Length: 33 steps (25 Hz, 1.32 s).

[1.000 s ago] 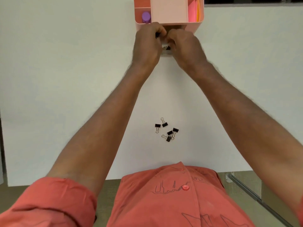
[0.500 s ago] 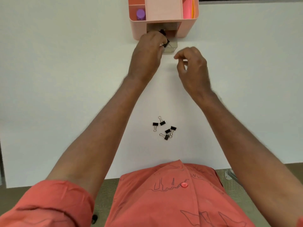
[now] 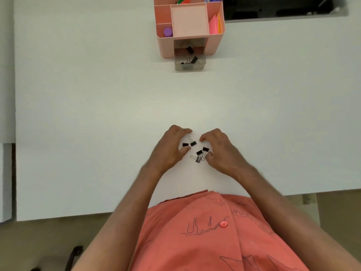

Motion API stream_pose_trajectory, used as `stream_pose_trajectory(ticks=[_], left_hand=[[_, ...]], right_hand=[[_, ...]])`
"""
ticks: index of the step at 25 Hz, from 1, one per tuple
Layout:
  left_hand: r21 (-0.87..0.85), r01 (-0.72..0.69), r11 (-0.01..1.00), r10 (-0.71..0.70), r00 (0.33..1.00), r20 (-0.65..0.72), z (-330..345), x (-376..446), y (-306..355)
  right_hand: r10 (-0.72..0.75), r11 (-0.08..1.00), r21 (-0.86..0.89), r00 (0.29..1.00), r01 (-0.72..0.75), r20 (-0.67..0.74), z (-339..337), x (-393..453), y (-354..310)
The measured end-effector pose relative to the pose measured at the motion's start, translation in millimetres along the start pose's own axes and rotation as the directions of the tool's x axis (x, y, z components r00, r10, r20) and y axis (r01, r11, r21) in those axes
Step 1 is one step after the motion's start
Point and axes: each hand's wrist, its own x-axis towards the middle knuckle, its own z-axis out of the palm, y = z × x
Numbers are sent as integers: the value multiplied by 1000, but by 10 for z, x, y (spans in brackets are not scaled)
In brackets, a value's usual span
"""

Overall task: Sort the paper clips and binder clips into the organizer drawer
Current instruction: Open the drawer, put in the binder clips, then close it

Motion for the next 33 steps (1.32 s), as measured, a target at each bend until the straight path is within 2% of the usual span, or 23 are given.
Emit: stream_pose_trajectory(ticks=[2,4,7,10,12,13,15,18,20,22,25,28,33], left_hand=[[74,-13,997,8,998,62,47,-83,50],[139,-19,990,10,998,64,83,-85,96],[191,1,982,-9,999,43,91,-41,154],[202,40,979,-43,999,10,94,-15,170],[210,36,977,-32,999,-23,120,-23,182],[220,27,975,-17,999,-45,138,-30,186],[244,16,970,5,996,-87,185,-37,185],[232,37,972,-6,991,-133,231,-32,166],[192,48,980,-27,993,-111,239,-41,157],[182,52,982,-40,997,-66,246,-37,158],[218,52,975,-35,996,-80,284,-31,189],[233,62,970,-32,991,-133,320,-16,213],[216,80,973,-51,989,-135,309,11,277]], right_hand=[[-47,996,-74,999,48,25,55,-42,13],[-77,991,-111,997,74,-19,79,-25,33],[-49,996,-77,996,42,-80,45,16,65],[88,985,158,985,-64,-150,-20,9,77],[233,912,375,963,-168,-134,-68,-6,71],[266,885,426,955,-187,-134,-73,-13,74],[237,904,401,955,-149,-179,-41,-56,75],[62,980,198,985,-29,-164,124,-135,20],[16,999,35,993,-12,-114,267,-175,-38],[17,998,-52,992,-24,-124,358,-168,-80],[15,999,44,981,-6,-195,346,-106,-89],[32,991,134,981,-6,-192,284,-45,-45],[8,995,98,986,8,-164,167,47,-28]])
